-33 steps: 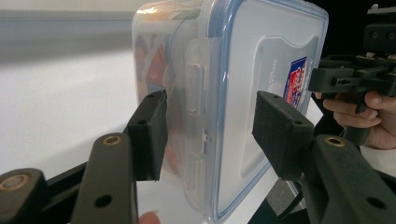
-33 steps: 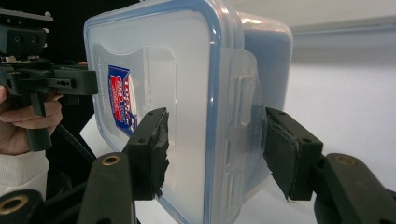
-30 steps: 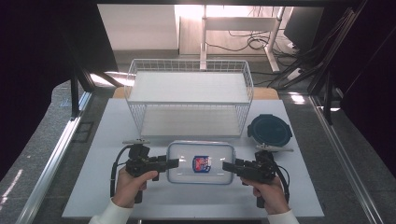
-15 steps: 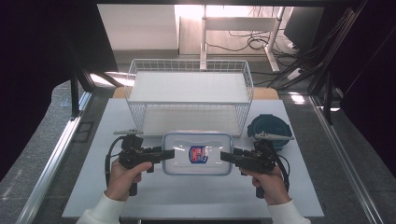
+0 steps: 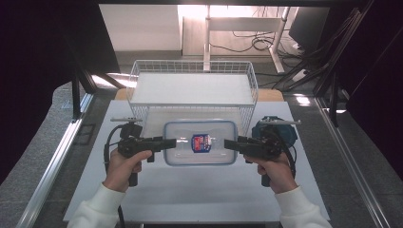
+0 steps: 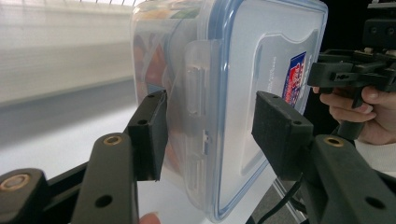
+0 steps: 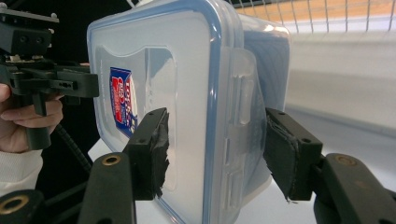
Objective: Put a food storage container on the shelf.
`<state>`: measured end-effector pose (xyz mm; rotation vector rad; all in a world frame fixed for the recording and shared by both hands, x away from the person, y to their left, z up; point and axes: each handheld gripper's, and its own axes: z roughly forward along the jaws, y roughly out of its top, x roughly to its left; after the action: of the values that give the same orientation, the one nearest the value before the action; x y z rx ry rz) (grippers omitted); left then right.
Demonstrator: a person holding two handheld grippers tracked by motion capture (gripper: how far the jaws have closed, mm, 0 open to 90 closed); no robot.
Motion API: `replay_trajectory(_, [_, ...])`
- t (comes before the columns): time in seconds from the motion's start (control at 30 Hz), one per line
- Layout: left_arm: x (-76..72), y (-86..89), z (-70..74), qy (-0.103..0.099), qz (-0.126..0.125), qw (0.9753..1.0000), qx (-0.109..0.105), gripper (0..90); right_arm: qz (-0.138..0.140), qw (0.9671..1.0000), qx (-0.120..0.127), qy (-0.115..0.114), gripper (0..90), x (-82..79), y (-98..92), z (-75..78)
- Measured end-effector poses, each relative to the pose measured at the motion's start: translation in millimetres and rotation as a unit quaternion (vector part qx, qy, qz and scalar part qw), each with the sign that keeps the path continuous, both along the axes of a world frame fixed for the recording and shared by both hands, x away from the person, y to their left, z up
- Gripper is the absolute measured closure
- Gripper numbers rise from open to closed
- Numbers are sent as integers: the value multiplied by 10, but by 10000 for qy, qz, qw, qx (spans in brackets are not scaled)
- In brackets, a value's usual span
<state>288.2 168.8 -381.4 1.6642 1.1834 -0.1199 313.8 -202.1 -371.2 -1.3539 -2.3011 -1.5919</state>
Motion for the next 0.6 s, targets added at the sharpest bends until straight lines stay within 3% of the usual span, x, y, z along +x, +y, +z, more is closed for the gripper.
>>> replay_trajectory(0.23, [93, 53, 148, -72, 2, 10000, -45, 473, 38, 10000, 17, -56, 430, 102, 32, 163])
replay_trajectory(0.6, [278, 136, 271, 25, 52, 9998, -205, 472, 54, 9999, -29, -134, 432, 281, 117, 358])
